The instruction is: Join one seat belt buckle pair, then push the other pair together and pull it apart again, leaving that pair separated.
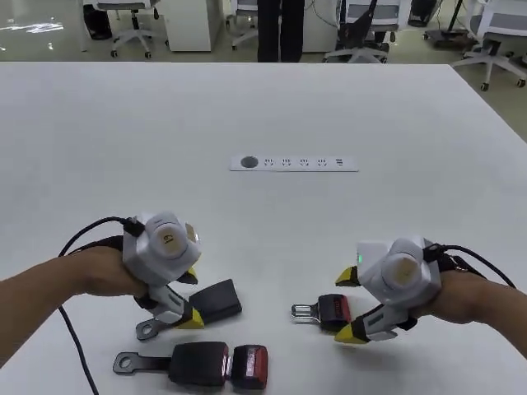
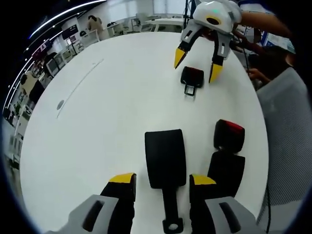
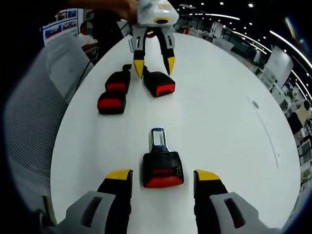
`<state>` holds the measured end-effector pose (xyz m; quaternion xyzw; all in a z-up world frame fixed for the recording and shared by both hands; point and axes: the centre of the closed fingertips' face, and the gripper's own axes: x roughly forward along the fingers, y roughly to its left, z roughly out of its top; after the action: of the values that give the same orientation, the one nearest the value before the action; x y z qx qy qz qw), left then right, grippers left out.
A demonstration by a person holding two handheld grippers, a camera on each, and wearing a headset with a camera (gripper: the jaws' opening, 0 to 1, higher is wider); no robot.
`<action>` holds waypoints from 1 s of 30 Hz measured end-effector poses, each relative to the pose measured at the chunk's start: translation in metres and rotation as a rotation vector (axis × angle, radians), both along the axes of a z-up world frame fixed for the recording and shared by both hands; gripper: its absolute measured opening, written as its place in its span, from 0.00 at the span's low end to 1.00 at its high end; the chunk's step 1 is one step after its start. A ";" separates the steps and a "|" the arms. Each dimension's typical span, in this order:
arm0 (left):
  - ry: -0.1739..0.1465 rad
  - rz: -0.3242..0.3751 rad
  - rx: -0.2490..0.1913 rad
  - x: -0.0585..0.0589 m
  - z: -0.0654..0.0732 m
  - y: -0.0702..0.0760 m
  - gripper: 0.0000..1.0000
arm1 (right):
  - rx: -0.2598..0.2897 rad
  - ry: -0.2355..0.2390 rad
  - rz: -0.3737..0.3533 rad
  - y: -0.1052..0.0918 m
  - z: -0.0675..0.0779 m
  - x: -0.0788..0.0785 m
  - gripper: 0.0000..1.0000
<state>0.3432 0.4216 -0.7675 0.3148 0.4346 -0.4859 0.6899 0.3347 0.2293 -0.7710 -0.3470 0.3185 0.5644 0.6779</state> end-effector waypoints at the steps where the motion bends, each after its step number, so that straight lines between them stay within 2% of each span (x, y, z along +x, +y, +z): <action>1: 0.003 -0.003 0.006 -0.001 -0.001 0.000 0.45 | -0.003 0.000 0.003 -0.001 -0.004 0.000 0.47; 5: 0.009 -0.019 0.018 0.001 -0.009 0.001 0.43 | -0.013 0.001 0.014 -0.002 -0.009 0.000 0.43; 6: 0.012 -0.021 0.021 0.001 -0.008 0.001 0.42 | 0.003 0.010 0.010 -0.001 -0.008 -0.001 0.41; 10: 0.038 -0.048 0.028 -0.004 -0.015 0.002 0.36 | 0.003 0.008 -0.005 -0.003 -0.006 0.003 0.38; 15: 0.037 -0.066 0.025 -0.004 -0.013 0.001 0.34 | 0.007 0.019 -0.021 -0.002 -0.007 0.002 0.33; 18: 0.037 -0.079 0.024 -0.004 -0.013 0.002 0.34 | 0.008 0.035 -0.045 -0.001 -0.007 0.002 0.33; 25: 0.041 -0.113 0.033 -0.004 -0.014 0.003 0.33 | 0.001 0.043 -0.045 0.001 -0.009 0.003 0.32; 30: 0.046 -0.146 0.057 -0.005 -0.014 0.003 0.32 | -0.009 0.045 -0.041 0.001 -0.010 0.002 0.32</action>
<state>0.3384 0.4243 -0.7813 0.3541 0.4398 -0.5293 0.6333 0.3370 0.2301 -0.7805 -0.3307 0.3435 0.5564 0.6805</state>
